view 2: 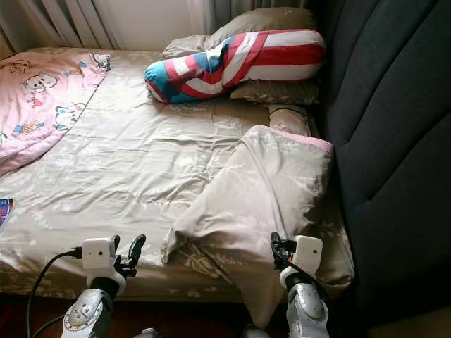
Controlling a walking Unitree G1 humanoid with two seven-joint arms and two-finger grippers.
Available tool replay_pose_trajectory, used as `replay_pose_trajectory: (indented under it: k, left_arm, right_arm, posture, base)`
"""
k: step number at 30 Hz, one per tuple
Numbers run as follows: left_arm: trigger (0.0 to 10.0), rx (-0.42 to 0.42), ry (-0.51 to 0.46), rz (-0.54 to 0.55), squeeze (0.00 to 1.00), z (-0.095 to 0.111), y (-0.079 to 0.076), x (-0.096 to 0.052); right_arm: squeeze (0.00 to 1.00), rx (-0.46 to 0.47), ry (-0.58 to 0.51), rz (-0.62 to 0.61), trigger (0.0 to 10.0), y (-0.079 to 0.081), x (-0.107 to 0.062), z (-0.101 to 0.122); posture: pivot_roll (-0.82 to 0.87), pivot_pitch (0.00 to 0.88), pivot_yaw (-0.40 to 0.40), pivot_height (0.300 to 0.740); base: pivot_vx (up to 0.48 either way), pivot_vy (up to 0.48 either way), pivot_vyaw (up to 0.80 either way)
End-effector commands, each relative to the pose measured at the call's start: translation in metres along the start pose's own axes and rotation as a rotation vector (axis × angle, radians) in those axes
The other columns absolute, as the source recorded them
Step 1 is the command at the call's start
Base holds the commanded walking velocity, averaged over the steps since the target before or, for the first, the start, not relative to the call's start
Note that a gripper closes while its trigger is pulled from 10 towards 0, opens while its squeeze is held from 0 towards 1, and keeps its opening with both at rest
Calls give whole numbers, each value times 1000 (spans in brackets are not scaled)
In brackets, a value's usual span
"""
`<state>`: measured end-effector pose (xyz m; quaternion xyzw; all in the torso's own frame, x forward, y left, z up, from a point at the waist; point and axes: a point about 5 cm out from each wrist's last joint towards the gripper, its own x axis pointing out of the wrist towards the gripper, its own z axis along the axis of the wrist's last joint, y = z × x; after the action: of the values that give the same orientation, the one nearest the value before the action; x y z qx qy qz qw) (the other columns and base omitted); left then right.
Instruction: Clean up the room
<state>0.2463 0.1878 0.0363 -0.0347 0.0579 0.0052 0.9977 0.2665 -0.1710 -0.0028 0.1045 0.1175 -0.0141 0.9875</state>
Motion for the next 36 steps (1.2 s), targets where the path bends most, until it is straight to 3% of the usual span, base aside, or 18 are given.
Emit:
replay_pose_trajectory:
  k: [1, 9, 28, 36]
  left_arm:
    - [10000, -4, 21, -1, 0, -3, 0, -2]
    - [10000, -9, 14, -6, 0, 0, -2, 2]
    - [10000, -15, 9, -19, 0, 3, -5, 4]
    - [10000, -11, 15, -18, 0, 2, -4, 3]
  right_arm:
    - [0, -1, 15, 3, 10000, 0, 0, -1]
    - [0, 0, 11, 9, 10000, 2, 2, 1]
    - [0, -3, -9, -1, 10000, 4, 8, 8]
    - [0, 7, 1, -45, 10000, -1, 10, 10]
  posture:
    - [-50, 140, -23, 675]
    - [-52, 136, -21, 675]
    - [-54, 171, -13, 675]
    - [-57, 182, -11, 675]
  base:
    - [0, 0, 0]
    - [0, 0, 0]
    - [283, 0, 0]
    - [0, 0, 0]
